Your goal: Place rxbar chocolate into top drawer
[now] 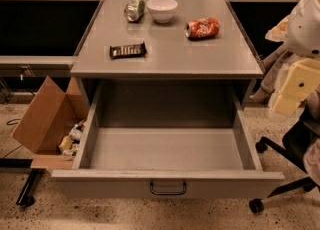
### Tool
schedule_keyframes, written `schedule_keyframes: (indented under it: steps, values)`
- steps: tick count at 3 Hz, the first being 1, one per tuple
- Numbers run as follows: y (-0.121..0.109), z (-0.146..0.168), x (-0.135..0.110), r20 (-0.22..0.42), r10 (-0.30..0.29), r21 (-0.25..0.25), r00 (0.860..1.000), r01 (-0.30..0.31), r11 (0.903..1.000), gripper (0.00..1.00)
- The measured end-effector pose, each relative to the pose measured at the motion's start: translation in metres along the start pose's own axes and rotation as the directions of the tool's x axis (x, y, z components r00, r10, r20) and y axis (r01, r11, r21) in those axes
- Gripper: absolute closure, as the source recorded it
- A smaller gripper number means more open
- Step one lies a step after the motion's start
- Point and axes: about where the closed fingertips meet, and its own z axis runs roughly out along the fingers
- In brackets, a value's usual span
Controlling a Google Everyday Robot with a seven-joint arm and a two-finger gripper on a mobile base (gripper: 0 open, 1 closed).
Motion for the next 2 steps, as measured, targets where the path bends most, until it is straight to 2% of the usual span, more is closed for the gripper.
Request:
schedule_keyframes:
  steps: [1,2]
  values:
    - [0.000,0.000,0.000,0.000,0.000,0.000,1.000,0.000,1.0000,0.00]
    - [-0.029,0.015,-0.016,0.050,-0.036,0.015,0.998,0.036,0.9993,0.00]
